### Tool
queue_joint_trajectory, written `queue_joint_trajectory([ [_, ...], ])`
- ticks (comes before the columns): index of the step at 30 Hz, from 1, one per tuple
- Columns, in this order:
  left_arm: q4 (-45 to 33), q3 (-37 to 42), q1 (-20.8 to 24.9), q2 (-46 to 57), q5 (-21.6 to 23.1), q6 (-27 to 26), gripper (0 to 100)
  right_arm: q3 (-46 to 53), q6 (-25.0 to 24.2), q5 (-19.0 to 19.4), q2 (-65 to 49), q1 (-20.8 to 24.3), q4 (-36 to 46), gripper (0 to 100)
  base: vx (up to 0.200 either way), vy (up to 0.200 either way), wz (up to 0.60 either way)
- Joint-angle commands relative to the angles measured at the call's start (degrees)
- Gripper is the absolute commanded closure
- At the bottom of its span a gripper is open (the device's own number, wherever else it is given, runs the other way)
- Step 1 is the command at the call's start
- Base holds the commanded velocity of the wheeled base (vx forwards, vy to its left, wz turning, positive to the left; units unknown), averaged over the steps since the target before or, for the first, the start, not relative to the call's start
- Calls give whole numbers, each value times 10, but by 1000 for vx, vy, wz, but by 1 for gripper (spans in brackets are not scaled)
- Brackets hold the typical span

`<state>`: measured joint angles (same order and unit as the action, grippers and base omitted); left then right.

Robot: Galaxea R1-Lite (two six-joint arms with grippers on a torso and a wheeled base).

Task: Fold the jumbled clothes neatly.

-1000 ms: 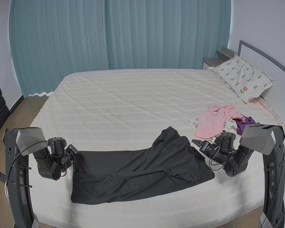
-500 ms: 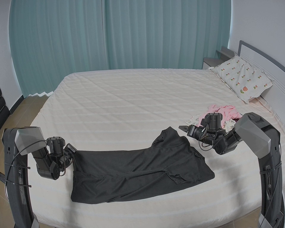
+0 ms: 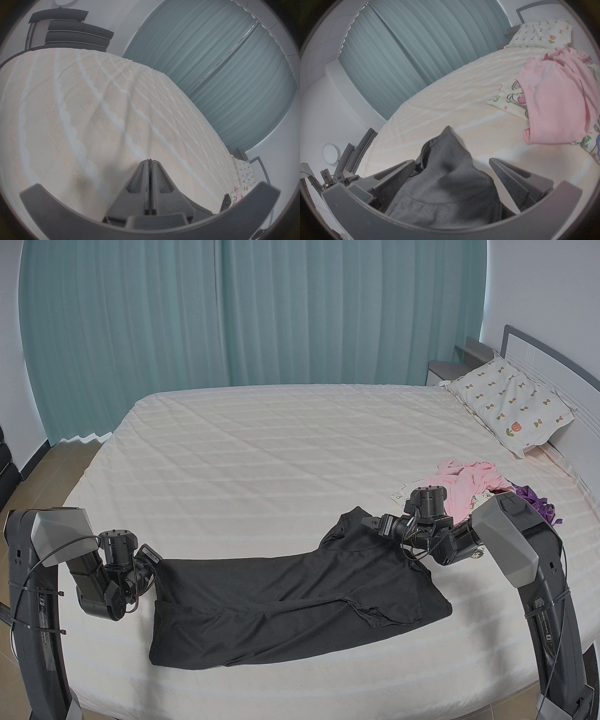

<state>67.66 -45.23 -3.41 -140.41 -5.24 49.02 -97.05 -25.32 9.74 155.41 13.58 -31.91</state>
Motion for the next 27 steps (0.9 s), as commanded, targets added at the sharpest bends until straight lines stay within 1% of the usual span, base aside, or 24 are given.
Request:
queue_joint_trajectory([
  [1,0,1,0,0,0,0,100,-17,-5,0,24,4,18,0,0,0,0],
  [2,0,1,0,-1,0,0,100,-20,-6,0,25,4,17,0,0,0,0],
  [3,0,1,0,-1,0,0,100,-24,-7,0,29,4,14,100,0,0,0],
  [7,0,1,0,-1,0,0,100,-36,-16,-3,31,4,15,100,0,0,0],
  [9,0,1,0,-1,0,0,100,-37,-31,-4,28,3,14,100,0,0,0],
  [14,0,1,0,-1,0,0,100,-43,-36,-7,26,-1,7,100,0,0,0],
  [19,1,1,-1,3,-1,-1,100,-50,-39,-30,23,-7,-43,100,0,0,0],
  [27,13,1,-4,4,-4,-1,100,-54,-44,-50,29,-8,-78,100,0,0,0],
])
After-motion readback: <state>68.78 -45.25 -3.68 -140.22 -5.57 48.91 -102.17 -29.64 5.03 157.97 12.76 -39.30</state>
